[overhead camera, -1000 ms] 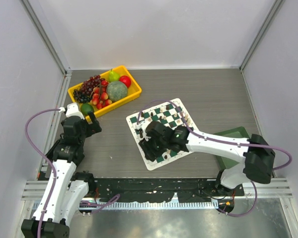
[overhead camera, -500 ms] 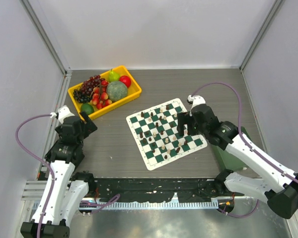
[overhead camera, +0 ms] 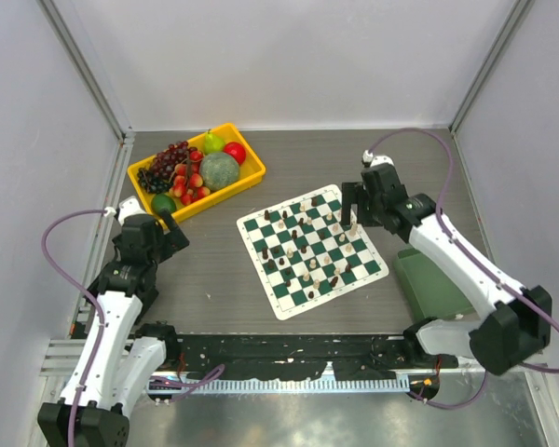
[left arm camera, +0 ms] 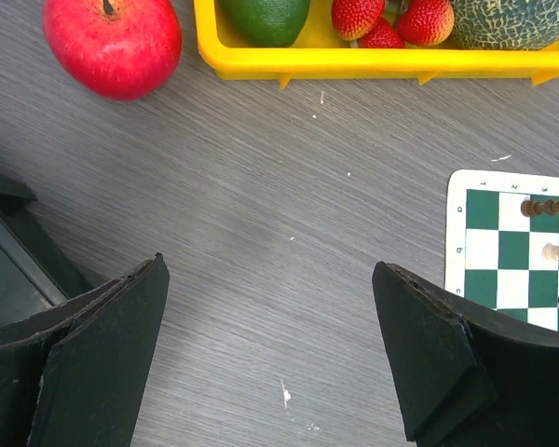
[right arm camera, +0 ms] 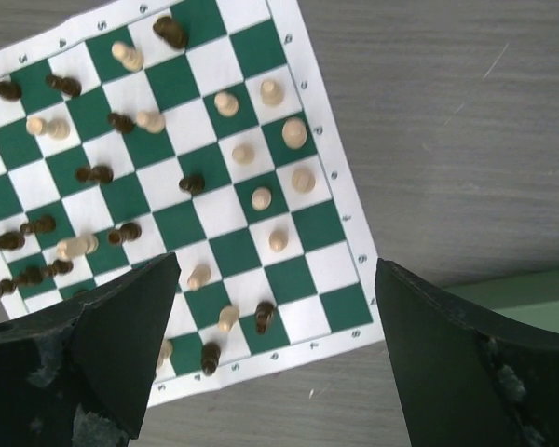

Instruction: Set up the chess pieces on the board

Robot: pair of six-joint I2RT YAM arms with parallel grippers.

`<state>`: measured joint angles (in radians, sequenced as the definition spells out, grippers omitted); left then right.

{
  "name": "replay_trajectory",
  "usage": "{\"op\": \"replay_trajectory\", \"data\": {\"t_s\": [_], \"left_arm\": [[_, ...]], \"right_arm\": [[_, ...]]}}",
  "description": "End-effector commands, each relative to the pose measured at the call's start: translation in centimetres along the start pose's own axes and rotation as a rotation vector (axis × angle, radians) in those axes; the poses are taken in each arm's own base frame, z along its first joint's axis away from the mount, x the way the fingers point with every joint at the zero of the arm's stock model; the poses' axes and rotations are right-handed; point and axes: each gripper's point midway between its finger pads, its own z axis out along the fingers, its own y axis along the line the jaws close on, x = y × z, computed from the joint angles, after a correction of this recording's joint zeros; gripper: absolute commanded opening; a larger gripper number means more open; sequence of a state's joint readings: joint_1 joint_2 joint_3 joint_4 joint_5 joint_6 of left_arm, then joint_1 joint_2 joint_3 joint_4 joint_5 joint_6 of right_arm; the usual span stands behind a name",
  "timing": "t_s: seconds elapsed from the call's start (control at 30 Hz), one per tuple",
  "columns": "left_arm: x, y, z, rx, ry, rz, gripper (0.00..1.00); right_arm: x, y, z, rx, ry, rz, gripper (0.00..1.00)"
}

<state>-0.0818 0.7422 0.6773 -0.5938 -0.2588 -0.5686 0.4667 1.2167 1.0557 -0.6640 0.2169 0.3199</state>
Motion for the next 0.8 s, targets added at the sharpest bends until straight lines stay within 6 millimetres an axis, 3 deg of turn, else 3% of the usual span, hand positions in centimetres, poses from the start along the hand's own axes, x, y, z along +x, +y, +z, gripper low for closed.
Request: {"op": "replay_trajectory", "data": {"t_s": [0.0,0.03,0.17,0.37,0.57,0.63,0.77], "left_arm": [[-1.6,-0.6,-0.9,0.032,-0.036,0.029,0.99],[-1.5,-0.5,-0.9,0.033,-0.038,0.034,0.99],[-1.3,-0.6,-0.9,0.053,-0.049,0.042,0.99],[-0.9,-0.8,-1.1,0.078,-0.037,0.071,0.99],[-0.8,-1.0,-1.0,0.078,-0.015,0.086,0.99],[-0.9,-1.2,-0.9,0.086,-0.01,0.09,0.99],[-1.1,-1.4,-0.9,0.089,-0.009,0.099,0.99]], "right_arm": [[-3.9,-0.3,1.4,0.022,-0.014,0.022,0.88],[-3.8,-0.4,2.3,0.024,0.012,0.018,0.77],[-4.8,0.5,3.9,-0.013,0.045,0.005,0.61],[-4.9,2.1,6.3,-0.069,0.11,-0.044,0.56],[-7.4,4.3,8.4,-0.127,0.103,-0.059,0.56],[-7.4,4.8,9.8,-0.123,0.133,-0.075,0.56],[-7.8,6.1,10.8,-0.127,0.154,-0.105,0.56]]}}
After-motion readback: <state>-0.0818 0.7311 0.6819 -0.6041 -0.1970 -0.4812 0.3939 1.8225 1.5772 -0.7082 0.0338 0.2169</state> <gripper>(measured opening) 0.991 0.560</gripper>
